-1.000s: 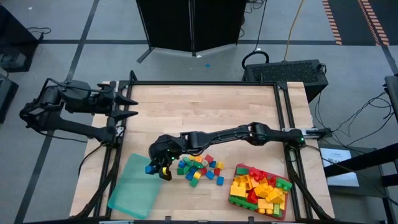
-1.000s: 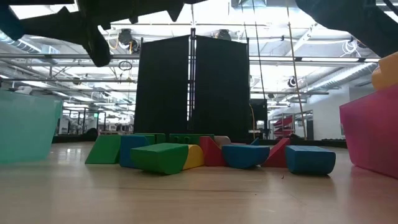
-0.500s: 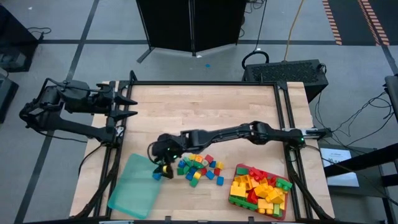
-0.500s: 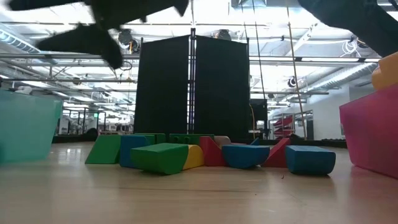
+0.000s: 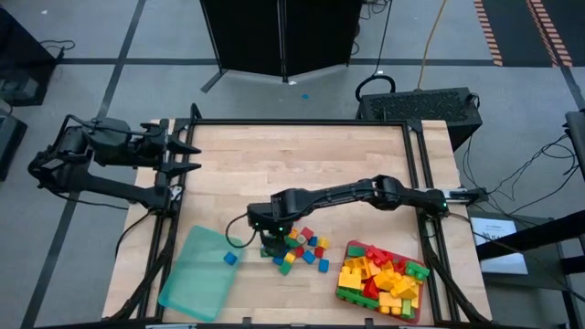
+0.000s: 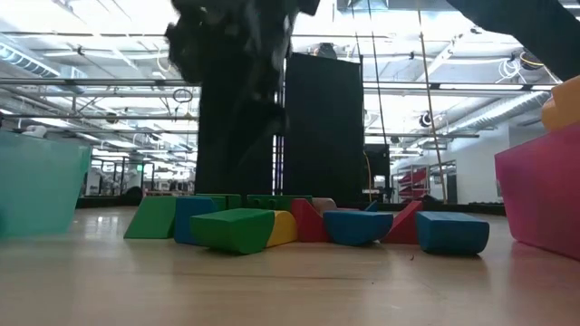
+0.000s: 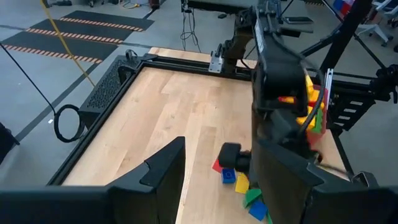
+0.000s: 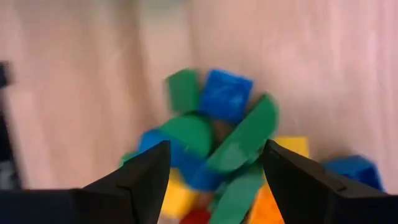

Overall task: Sort blocks by size
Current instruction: Put the 2-stud green game piece into the blue bin

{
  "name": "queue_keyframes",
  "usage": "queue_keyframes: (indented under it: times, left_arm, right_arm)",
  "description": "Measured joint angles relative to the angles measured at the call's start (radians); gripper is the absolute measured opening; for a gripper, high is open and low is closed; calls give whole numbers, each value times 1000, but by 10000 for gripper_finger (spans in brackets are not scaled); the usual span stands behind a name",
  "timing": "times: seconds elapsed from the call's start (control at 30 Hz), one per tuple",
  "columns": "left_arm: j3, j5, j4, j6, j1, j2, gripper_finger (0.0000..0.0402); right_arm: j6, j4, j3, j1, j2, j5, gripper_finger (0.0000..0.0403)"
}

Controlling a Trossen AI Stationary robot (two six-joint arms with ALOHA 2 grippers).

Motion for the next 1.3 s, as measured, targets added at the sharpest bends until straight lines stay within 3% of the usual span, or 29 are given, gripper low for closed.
queue_keyframes:
  times: [0.27,0.57,0.83,1.0,1.23,1.3]
  left_arm:
    - [1,0,-1,11,0,-9,187]
    - [1,0,-1,28,0,-9,187]
    - [1,0,-1,28,0,-9,187]
    - [1,0,-1,28,0,-9,187]
    - [1,0,-2,31,0,-9,187]
    - [1,0,-2,33,0,-9,187]
  right_arm:
    - [52,105,-72,-19,0,101,246]
    - [85,149,-117,-12,6,106,243]
    - [81,161,-116,-15,34,99,206]
    - [77,183,-111,-15,57,86,162]
    - [61,183,-114,-17,46,97,24]
    - [56,179,-115,-25,39,99,10]
